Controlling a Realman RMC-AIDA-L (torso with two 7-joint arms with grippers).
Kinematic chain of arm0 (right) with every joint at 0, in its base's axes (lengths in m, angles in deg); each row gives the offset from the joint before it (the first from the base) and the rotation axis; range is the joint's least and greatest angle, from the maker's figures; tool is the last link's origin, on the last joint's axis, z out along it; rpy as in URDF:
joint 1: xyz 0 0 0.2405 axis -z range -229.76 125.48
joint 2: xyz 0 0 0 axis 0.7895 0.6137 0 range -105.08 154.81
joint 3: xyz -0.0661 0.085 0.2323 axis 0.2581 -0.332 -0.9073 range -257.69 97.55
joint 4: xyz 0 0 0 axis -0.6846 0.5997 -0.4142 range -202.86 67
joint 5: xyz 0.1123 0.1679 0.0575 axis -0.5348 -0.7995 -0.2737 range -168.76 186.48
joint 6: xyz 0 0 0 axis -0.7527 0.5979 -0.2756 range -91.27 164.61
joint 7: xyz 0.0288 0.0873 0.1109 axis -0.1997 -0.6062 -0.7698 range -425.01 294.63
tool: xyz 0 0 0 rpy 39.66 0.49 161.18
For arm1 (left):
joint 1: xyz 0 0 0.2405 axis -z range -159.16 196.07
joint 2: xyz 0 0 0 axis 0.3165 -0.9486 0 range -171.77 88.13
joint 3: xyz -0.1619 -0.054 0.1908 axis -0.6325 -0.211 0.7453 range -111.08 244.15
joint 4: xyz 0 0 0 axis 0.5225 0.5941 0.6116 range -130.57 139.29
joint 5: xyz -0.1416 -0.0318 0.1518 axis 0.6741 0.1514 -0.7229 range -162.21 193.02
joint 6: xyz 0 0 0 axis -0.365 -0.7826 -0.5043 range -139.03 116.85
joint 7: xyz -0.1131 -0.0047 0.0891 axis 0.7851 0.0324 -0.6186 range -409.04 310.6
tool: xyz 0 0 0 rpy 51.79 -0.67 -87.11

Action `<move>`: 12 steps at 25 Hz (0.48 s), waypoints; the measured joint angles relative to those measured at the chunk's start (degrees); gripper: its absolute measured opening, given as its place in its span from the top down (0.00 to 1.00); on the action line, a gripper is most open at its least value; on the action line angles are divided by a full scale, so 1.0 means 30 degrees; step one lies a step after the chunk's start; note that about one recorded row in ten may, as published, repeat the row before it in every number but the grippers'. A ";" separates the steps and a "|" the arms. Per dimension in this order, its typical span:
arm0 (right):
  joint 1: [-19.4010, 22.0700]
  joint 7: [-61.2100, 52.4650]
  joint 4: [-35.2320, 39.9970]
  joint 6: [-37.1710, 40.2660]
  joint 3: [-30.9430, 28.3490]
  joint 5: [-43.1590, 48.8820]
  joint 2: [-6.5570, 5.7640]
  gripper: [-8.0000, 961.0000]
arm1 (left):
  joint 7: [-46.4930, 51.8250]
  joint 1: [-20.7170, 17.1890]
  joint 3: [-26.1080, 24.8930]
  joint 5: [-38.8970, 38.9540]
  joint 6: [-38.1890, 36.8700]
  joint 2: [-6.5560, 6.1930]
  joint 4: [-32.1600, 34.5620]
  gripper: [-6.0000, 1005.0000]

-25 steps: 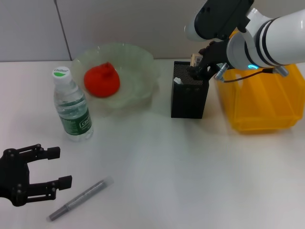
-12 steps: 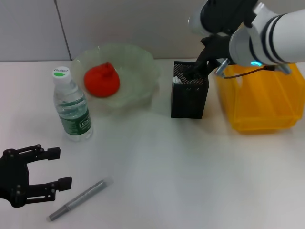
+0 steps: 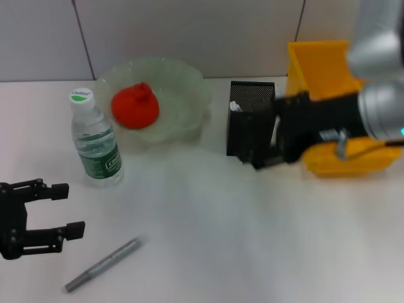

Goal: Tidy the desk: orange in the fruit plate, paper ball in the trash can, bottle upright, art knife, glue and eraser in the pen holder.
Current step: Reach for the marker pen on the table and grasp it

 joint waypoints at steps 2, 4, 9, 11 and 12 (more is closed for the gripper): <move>0.0873 0.2348 -0.0983 0.0639 -0.0518 -0.1678 -0.0003 0.13 | 0.0470 0.0057 0.0116 -0.0093 0.0001 -0.0001 0.0534 0.20; 0.1808 0.5426 -0.3060 0.1540 -0.1377 -0.3561 -0.0002 0.13 | 0.1909 0.0125 0.0777 -0.0307 -0.0005 0.0048 0.1983 0.20; 0.2232 0.9954 -0.6807 0.3886 -0.3742 -0.5471 -0.0006 0.13 | 0.4984 0.0231 0.3018 -0.1237 0.0302 0.0083 0.4423 0.20; 0.2188 1.1095 -0.8083 0.4815 -0.5004 -0.5615 -0.0006 0.13 | 0.6358 0.0381 0.4150 -0.1936 0.0484 0.0093 0.5254 0.20; 0.2188 1.1095 -0.8083 0.4815 -0.5004 -0.5615 -0.0006 0.13 | 0.7151 0.0481 0.4750 -0.2327 0.0599 0.0095 0.5637 0.20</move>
